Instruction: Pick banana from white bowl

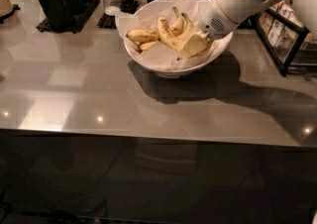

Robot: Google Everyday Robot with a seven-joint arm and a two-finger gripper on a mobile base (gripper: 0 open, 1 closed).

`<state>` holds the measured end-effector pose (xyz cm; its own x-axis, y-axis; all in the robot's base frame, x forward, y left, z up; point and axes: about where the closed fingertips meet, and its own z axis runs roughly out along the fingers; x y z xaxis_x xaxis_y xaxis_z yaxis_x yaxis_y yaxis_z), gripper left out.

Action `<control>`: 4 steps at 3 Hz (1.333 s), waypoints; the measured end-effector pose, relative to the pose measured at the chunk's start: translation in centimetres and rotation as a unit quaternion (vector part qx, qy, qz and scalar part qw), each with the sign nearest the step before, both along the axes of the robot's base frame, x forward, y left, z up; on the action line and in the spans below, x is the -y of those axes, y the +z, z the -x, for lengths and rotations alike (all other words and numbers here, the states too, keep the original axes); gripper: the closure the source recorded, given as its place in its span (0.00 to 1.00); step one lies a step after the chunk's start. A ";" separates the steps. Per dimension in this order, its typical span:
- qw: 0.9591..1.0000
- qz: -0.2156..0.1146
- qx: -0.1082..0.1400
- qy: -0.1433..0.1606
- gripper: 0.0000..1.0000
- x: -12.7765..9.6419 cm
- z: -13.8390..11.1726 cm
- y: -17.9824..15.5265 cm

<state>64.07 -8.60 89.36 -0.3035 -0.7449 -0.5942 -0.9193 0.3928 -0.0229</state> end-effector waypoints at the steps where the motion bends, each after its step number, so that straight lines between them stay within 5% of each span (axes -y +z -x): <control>1: 1.000 -0.003 0.020 0.001 1.00 0.3 0.2 1.6; 2: 0.999 -0.005 0.035 0.017 1.00 0.8 1.1 4.1; 3: 0.999 -0.007 0.019 0.028 1.00 2.4 3.6 5.9; 4: 0.998 -0.051 0.002 0.039 1.00 4.0 6.9 6.6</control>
Offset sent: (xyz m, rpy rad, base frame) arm -0.0242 -0.0181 0.0765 0.0106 -0.1047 0.0734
